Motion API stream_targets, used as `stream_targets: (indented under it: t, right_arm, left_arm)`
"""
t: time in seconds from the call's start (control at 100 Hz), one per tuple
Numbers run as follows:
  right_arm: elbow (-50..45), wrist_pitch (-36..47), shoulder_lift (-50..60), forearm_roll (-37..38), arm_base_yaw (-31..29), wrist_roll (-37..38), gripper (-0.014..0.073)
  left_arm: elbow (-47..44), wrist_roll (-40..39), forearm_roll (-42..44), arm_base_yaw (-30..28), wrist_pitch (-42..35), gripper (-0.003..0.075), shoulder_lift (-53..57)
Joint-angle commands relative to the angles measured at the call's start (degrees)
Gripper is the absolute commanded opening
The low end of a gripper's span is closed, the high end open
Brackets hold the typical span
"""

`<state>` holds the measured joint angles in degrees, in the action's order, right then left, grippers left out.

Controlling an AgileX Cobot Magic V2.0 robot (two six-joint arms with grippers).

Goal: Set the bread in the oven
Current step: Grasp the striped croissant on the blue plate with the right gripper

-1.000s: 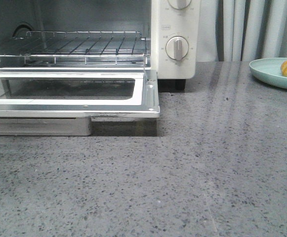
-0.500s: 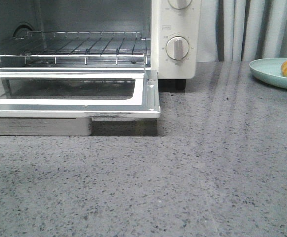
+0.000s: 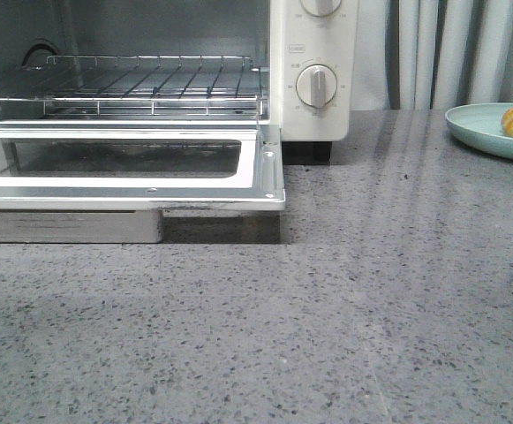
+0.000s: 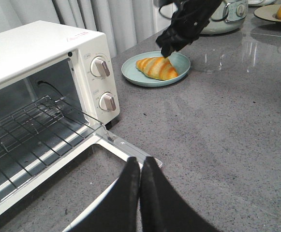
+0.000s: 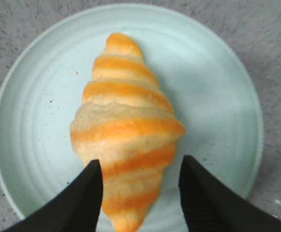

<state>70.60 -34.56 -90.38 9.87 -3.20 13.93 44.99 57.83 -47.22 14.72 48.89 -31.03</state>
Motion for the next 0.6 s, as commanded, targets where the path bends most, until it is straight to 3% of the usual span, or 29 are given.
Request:
stream_targets:
  t: [0.0,0.24,0.29,0.39,0.59]
  right_arm:
    - [2.08,4.38,-0.89,0.03,-0.31,-0.4,0.0328]
    - [2.08,2.72,-7.32,-0.56,-0.31,-0.4,0.0302]
    - [2.08,2.31,-7.8,-1.44,-0.31,-0.4,0.022]
    - [2.08,2.68,-7.77,-1.97,-0.31,-0.27,-0.0075]
    - [2.08,9.32,-1.02,-2.1,-0.16,-0.27,-0.0069]
  left_arm:
    - [1.75,-0.59,-2.9,-0.14,-2.87,-0.0022,-0.31]
    - [1.75,-0.59,-2.9,-0.14,-2.87,-0.0022,-0.31]
    - [1.75,-0.59,-2.9,-0.14,-2.87,-0.0022,-0.31]
    - [1.75,-0.59,-2.9,-0.14,-2.76,-0.0022,-0.31]
    - [1.75,-0.68,-2.9,-0.14,-2.76,-0.0022,-0.31]
